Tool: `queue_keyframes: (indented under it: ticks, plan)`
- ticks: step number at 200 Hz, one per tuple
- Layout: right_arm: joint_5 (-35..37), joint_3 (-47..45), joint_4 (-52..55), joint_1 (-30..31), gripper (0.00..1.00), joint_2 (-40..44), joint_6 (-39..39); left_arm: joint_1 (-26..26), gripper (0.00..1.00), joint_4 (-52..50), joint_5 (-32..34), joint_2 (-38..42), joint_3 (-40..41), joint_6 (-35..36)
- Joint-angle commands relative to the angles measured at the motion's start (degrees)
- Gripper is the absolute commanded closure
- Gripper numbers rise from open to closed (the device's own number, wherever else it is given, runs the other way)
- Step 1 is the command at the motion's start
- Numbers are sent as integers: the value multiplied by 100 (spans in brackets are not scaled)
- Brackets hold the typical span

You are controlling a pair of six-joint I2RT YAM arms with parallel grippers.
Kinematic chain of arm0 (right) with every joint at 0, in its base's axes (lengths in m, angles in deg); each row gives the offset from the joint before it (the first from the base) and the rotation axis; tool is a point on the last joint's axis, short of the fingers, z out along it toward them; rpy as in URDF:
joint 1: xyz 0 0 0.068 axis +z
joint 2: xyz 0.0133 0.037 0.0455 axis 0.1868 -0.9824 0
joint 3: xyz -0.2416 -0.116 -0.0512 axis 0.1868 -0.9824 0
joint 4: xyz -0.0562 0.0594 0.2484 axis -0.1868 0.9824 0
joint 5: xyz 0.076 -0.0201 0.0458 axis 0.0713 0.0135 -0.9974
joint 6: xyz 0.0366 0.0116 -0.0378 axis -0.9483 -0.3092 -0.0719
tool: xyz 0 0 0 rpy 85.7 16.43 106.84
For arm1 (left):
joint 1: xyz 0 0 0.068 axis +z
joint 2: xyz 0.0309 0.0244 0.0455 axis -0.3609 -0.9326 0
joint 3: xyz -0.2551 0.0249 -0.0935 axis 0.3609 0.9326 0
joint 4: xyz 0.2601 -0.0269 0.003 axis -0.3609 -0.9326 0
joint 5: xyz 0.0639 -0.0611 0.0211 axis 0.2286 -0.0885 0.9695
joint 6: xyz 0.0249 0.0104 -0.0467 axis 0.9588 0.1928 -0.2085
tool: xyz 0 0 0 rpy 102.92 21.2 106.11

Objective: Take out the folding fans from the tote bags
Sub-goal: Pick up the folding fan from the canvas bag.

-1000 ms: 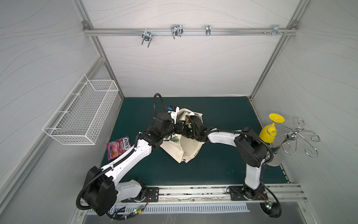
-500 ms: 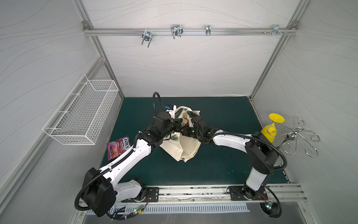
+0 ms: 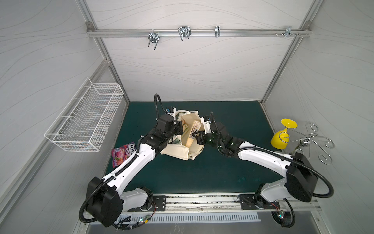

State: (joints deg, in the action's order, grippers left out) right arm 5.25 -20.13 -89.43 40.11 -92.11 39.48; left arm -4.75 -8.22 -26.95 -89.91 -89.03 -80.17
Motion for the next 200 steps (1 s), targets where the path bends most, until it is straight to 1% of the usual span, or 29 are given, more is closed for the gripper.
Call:
queue_keyframes:
  ticks: [1, 19, 44, 85, 109, 129, 154, 171, 200]
  plan:
    - [35, -90, 330, 2, 100, 485, 375, 103, 100, -2, 210, 5, -384, 320]
    - [-59, -49, 534, -104, 100, 812, 473, 115, 100, -102, 71, -102, -468, 603]
    - [-362, 208, 983, -421, 100, 1223, 688, 113, 100, -281, -27, -241, -527, 841]
    - [-593, 986, 2256, -1252, 100, 1741, 1101, 113, 100, -264, -315, -203, -408, 1054]
    - [-564, 1550, 3067, -1809, 100, 1735, 1283, 113, 100, -189, -493, -85, -259, 1134]
    - [-509, 1940, 3626, -2325, 100, 1470, 1391, 113, 100, -62, -727, 55, -114, 1119]
    - [-1158, 2406, 4101, -2986, 100, 822, 1473, 113, 100, 132, -918, 235, 78, 992]
    - [-1144, 2858, 4575, -3131, 100, 253, 1726, 113, 100, 62, -918, 278, 88, 956]
    - [-1031, 3624, 5323, -3180, 100, -738, 2137, 113, 100, -8, -1005, 332, 97, 916]
